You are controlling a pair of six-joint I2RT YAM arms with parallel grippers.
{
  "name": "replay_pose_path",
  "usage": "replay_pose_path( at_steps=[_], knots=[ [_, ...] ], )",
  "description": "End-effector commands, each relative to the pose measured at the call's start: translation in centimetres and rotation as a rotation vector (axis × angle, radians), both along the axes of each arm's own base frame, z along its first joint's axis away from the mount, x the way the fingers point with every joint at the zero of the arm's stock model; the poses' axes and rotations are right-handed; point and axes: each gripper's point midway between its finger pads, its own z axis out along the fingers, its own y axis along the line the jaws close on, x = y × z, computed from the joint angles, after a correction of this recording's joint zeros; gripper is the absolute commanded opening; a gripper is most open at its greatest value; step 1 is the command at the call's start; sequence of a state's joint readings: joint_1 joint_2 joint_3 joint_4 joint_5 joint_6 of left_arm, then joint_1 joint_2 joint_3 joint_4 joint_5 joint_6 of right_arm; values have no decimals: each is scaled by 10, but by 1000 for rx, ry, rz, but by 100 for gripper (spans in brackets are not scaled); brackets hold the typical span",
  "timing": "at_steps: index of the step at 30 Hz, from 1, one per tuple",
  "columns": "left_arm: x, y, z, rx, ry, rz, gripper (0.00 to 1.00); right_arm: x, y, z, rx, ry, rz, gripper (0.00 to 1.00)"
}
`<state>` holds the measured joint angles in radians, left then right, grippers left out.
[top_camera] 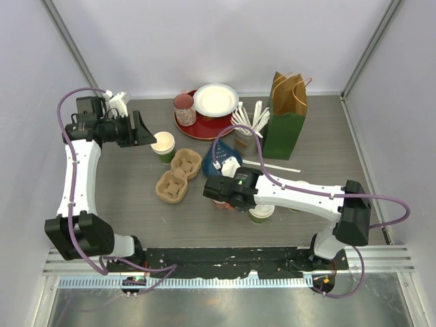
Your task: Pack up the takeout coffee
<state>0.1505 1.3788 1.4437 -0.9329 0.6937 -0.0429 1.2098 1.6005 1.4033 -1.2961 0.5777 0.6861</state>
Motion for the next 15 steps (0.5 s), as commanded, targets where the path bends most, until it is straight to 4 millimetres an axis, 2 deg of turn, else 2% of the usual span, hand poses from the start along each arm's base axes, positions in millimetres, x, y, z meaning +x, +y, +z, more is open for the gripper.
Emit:
replay_pose_path(
  at_steps=[1,15],
  knots=[
    [1,-4,8,-5,-32,-29,63,0,6,-6,20,1,11,1],
    [1,-3,8,-3,-30,-30,63,0,6,-12,20,-1,3,4]
  ],
)
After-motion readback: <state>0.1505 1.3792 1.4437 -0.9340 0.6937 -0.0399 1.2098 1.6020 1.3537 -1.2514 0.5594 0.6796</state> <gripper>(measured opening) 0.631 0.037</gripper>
